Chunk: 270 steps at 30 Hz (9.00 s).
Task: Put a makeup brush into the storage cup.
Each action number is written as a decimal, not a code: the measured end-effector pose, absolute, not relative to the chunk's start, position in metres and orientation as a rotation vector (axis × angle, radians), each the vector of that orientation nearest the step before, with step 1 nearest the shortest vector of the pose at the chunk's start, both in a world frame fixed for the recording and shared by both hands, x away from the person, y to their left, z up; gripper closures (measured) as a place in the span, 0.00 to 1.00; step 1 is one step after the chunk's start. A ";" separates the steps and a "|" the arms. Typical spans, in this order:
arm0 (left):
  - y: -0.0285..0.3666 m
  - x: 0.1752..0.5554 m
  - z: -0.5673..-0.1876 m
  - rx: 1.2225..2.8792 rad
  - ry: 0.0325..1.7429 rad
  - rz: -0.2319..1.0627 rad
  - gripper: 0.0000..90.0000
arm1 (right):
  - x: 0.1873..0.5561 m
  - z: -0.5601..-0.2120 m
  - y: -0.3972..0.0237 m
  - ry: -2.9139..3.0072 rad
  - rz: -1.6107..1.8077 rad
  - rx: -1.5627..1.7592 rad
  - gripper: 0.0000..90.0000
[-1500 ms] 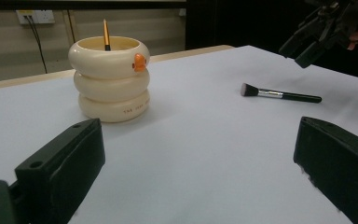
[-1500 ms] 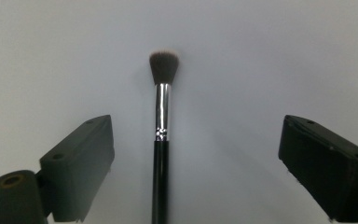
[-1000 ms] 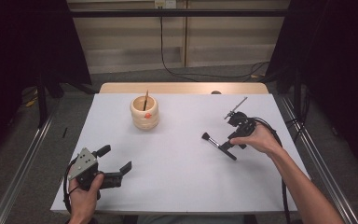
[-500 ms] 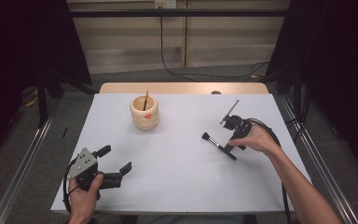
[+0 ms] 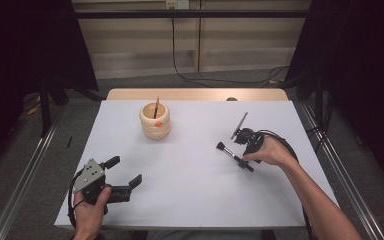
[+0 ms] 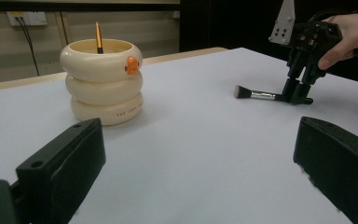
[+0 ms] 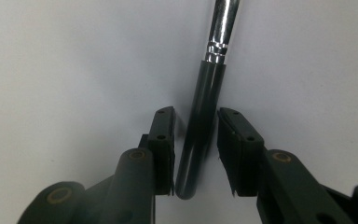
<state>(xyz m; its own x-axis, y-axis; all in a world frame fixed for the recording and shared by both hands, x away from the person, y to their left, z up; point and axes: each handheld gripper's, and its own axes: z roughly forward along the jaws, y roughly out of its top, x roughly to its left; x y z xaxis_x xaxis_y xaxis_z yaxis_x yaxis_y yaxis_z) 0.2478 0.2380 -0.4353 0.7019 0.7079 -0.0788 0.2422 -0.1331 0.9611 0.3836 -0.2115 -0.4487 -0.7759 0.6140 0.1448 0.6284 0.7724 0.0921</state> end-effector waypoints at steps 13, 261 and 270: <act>0.236 0.246 -0.435 1.714 0.751 0.479 0.03 | 0.382 -0.449 -0.203 -2.919 -0.124 -1.012 0.87; 0.052 0.322 -0.368 1.737 0.477 0.226 0.25 | 0.301 -0.405 -0.191 -2.495 -1.981 -0.845 0.89; 0.056 0.323 -0.367 1.719 0.488 0.163 0.40 | 0.300 -0.406 -0.189 -2.496 -1.977 -0.840 0.89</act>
<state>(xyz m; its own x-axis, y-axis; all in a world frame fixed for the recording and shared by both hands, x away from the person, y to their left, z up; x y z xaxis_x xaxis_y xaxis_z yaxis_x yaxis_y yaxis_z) 0.3232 0.0561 -0.3669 0.8995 0.4069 -0.1593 0.2303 -0.1316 0.9642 0.3002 -0.1891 -0.4059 -0.8593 0.4747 0.1903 0.2940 0.1540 0.9433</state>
